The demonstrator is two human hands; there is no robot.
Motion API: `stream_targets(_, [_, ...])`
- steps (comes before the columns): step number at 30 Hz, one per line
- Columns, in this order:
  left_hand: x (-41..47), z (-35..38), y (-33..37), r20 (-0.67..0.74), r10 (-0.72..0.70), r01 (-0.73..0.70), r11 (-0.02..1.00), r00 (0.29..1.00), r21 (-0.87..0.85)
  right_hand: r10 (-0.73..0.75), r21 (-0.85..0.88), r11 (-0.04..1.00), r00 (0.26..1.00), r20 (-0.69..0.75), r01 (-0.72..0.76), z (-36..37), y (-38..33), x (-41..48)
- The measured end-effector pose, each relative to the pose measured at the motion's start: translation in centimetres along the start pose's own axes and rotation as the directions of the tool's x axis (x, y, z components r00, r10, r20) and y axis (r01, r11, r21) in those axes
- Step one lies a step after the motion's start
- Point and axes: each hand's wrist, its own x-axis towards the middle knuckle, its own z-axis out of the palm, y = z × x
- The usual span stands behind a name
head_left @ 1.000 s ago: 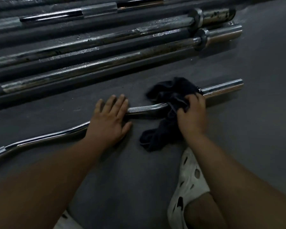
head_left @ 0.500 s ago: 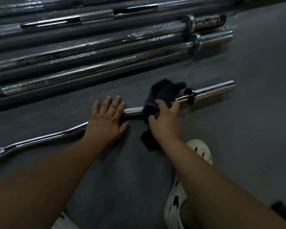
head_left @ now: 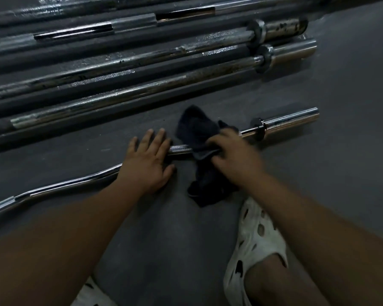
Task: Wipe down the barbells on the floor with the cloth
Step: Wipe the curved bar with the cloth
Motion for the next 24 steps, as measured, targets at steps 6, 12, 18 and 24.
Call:
stream_targets(6, [0.2,0.4,-0.1,0.01,0.009,-0.01,1.0,1.0,0.018,0.431,0.13,0.902,0.88,-0.198,-0.412,4.9,-5.4,-1.1])
stream_targets(12, [0.1,-0.3,-0.2,0.046,0.016,-0.015,1.0,0.999,-0.018,0.059,0.087,0.995,0.989,-0.136,-0.047,1.4,-0.7,-0.1])
stream_targets(18, [0.0,-0.2,-0.3,0.059,0.023,-0.023,1.0,0.998,-0.01,0.324,0.02,0.946,0.943,-0.075,-0.323,6.3,-7.2,-3.3])
stream_targets(24, [0.0,-1.0,-0.1,0.103,0.0,0.01,0.996,0.995,-0.09,-0.018,0.137,0.99,0.996,-0.085,0.03,1.5,-3.5,-0.5])
